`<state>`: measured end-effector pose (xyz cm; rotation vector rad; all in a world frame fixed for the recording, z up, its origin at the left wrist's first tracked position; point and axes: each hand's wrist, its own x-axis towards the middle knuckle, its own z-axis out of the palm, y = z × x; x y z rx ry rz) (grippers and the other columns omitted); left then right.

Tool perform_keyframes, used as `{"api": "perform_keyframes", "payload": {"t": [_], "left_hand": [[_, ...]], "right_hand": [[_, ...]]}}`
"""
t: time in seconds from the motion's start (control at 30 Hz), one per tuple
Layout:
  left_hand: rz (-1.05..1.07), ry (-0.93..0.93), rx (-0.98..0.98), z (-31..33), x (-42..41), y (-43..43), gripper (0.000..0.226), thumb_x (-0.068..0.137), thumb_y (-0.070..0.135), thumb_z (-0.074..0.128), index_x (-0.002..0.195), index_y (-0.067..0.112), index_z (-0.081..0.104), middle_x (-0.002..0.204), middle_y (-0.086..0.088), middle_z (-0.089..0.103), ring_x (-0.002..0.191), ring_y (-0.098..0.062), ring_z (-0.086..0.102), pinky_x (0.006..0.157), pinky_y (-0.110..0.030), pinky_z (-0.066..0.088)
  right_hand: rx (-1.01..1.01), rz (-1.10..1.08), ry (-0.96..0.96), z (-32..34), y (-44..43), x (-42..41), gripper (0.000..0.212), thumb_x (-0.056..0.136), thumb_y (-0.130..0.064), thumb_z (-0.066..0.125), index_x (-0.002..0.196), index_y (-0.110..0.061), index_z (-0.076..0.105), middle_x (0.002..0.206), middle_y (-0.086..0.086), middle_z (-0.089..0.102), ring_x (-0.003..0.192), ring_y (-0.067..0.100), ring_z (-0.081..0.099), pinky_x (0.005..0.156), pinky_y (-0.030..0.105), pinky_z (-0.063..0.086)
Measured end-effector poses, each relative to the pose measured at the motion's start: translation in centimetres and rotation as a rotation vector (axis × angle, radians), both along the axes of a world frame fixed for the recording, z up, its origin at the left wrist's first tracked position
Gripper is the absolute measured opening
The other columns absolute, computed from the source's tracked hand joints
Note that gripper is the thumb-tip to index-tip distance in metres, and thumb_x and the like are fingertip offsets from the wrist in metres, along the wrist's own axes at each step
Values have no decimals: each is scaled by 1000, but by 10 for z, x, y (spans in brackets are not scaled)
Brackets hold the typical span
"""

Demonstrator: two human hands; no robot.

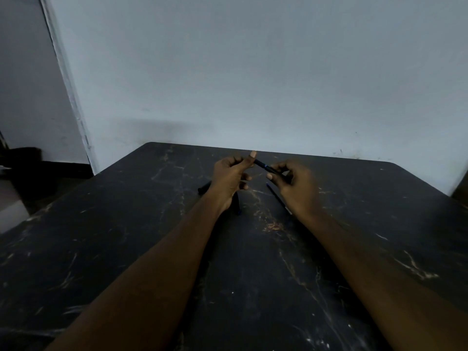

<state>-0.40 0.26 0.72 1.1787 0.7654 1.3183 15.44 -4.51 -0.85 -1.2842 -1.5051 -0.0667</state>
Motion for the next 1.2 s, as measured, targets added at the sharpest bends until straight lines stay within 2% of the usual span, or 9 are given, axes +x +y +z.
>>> {"api": "perform_keyframes", "payload": {"t": [0.13, 0.3, 0.37, 0.43, 0.67, 0.77, 0.97, 1.1, 1.2], "left_hand": [[-29, 7, 26, -1, -2, 1, 17, 84, 29, 76, 79, 13, 70, 59, 9, 62, 50, -7, 55, 40, -20, 39], [-133, -15, 55, 2, -3, -3, 15, 89, 22, 70, 99, 12, 74, 83, 0, 65, 55, -5, 57, 42, -21, 38], [-168, -50, 54, 3, -4, -3, 17, 90, 22, 69, 102, 12, 74, 95, -4, 67, 57, -8, 59, 42, -21, 38], [-172, -89, 39, 3, -4, -3, 21, 88, 27, 71, 101, 12, 74, 99, -2, 71, 58, -11, 62, 42, -21, 40], [-18, -26, 21, 1, -2, 1, 34, 76, 45, 80, 84, 13, 72, 75, 5, 73, 50, -10, 59, 40, -21, 41], [32, 37, 46, 0, -2, 0, 37, 78, 42, 79, 88, 8, 70, 68, 4, 66, 48, -9, 58, 39, -20, 39], [-12, 20, 64, 1, -3, -1, 21, 85, 31, 74, 95, 12, 73, 61, 8, 64, 50, -6, 56, 40, -20, 38], [-42, -15, 65, 2, -2, -1, 21, 86, 30, 73, 100, 15, 75, 75, 5, 68, 52, -7, 58, 39, -20, 38], [-38, -44, 37, 3, -2, -2, 34, 81, 40, 76, 100, 12, 74, 86, 3, 72, 51, -9, 59, 39, -21, 39]], "right_hand": [[-20, -3, 40, 1, -1, -1, 12, 83, -26, 73, 92, -18, 73, 83, -7, 66, 74, 4, 58, 61, 26, 45], [-11, -1, 39, 1, -4, -1, 13, 88, -27, 68, 92, -15, 74, 78, -4, 66, 70, 10, 59, 61, 31, 46], [-4, 10, 55, 2, -4, -2, 13, 88, -25, 69, 93, -14, 73, 81, -5, 66, 75, 13, 61, 63, 31, 47], [10, 13, 46, 3, -4, -3, 13, 88, -24, 69, 94, -13, 72, 83, -3, 67, 77, 15, 62, 63, 30, 47], [24, 0, 24, 4, -5, -3, 11, 84, -20, 74, 93, -14, 71, 87, 0, 68, 80, 16, 60, 65, 29, 46], [12, 3, 25, 6, -6, -4, 12, 84, -21, 74, 94, -14, 72, 87, -2, 68, 78, 12, 59, 65, 24, 44], [-31, 26, 56, 7, -9, -6, 13, 90, -24, 67, 91, -13, 74, 77, -1, 67, 69, 10, 59, 62, 30, 44], [-1, 1, 42, 6, -8, -5, 14, 89, -25, 67, 95, -14, 73, 81, -5, 65, 73, 9, 58, 59, 21, 42], [12, 12, 44, 6, -6, -5, 11, 88, -23, 69, 95, -15, 72, 85, -3, 66, 78, 12, 59, 62, 26, 44]]}}
